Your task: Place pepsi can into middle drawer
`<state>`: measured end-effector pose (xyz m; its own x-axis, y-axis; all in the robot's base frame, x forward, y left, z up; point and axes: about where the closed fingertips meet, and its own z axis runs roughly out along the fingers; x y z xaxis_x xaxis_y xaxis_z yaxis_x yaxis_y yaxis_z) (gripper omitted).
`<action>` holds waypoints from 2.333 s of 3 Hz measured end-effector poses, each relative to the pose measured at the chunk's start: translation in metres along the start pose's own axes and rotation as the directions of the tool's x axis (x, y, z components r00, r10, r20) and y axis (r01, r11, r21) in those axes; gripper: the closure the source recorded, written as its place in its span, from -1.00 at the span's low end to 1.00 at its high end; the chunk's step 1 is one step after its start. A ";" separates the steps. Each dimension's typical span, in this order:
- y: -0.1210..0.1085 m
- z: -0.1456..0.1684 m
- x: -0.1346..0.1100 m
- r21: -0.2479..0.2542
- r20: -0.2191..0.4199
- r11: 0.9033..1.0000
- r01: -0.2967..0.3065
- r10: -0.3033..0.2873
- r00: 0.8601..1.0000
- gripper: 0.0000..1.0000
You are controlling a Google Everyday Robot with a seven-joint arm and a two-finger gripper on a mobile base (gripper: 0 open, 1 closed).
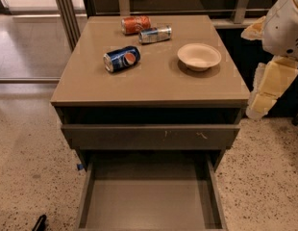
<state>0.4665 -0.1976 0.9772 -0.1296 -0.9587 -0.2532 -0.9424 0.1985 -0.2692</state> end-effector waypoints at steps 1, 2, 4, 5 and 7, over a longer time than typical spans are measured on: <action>-0.026 0.023 0.005 0.034 0.065 0.999 -0.012 0.010 0.998 -1.00; -0.074 0.059 -0.009 0.043 0.149 0.998 0.053 -0.059 0.987 -1.00; -0.150 0.127 -0.068 -0.024 0.290 0.973 0.229 -0.212 0.933 -1.00; -0.167 0.154 -0.113 -0.068 0.359 0.947 0.314 -0.270 0.893 -1.00; -0.183 0.166 -0.158 -0.040 0.420 0.926 0.374 -0.325 0.847 -1.00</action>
Offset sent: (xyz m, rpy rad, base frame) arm 0.1806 0.0247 -0.0356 0.2113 -0.1660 0.2215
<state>0.7106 -0.0490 0.9117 0.3255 -0.7914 -0.5174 -0.9338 -0.1831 -0.3074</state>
